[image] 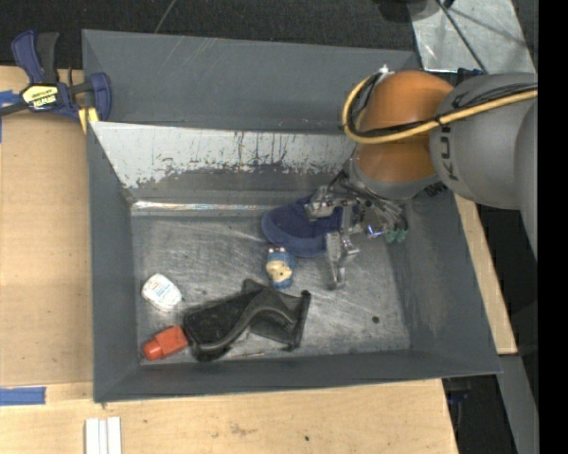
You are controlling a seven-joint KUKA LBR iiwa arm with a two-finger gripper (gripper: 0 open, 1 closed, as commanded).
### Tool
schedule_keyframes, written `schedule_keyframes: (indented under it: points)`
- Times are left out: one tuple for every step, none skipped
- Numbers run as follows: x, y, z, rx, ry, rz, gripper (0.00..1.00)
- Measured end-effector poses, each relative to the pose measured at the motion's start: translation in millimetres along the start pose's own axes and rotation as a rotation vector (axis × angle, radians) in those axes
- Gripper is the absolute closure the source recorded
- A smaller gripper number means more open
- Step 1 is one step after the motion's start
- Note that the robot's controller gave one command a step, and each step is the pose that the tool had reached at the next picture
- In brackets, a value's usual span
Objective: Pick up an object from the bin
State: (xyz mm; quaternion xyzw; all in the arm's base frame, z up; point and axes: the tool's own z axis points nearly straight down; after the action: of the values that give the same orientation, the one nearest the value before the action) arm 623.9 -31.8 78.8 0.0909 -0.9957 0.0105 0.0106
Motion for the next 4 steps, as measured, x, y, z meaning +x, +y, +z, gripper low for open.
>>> schedule_keyframes:
  points:
    - [-2.4, 7, 0, -0.003, -0.002, 0.047, 0.00]
    - [-5.2, 26, 0, -0.008, 0.003, 0.346, 0.00]
    - [-3.9, 26, 0, -0.023, 0.002, 0.446, 0.00]
    - [-1.5, 42, -3, -0.015, -0.001, 0.600, 0.00]
